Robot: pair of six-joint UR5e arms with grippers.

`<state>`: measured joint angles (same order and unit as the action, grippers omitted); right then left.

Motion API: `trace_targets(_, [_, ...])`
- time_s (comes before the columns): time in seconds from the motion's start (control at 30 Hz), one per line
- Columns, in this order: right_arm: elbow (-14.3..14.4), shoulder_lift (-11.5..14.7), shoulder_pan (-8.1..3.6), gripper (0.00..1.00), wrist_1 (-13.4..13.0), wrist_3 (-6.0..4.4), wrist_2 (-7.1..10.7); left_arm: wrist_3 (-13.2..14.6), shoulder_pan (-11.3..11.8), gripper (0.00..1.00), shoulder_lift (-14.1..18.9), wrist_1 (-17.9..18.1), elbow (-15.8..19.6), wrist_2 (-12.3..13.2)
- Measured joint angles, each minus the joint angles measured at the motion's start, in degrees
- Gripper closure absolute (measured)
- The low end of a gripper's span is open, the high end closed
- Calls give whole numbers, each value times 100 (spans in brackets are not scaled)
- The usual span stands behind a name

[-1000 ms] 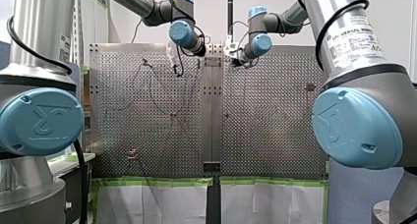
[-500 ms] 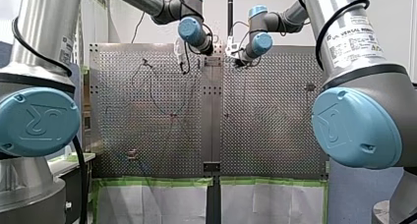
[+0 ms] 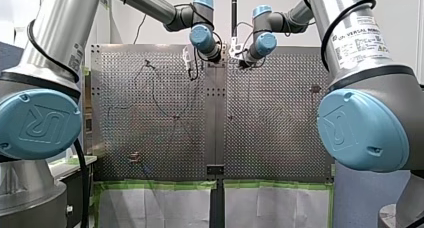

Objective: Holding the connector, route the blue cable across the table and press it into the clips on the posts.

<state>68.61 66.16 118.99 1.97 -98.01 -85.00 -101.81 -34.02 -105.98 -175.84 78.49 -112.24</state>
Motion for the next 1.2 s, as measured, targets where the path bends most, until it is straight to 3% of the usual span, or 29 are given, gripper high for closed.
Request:
trace_targets(0.37, [0,-2,0,100,-4,8,0,-22,132,0,-337,190,-336,-17])
trace_targets(0.77, [0,-1,0,100,-5,14,0,-33,226,0,-810,122,-811,-40])
trace_targets(1.07, [0,-1,-18,100,-10,18,0,-32,272,0,-890,297,-1001,-165])
trace_targets(1.13, [0,-1,-18,100,-8,17,0,-31,271,4,-892,274,-1002,-196])
trace_targets(1.2, [0,-1,-21,100,-6,18,0,-31,271,25,-892,245,-1002,-215])
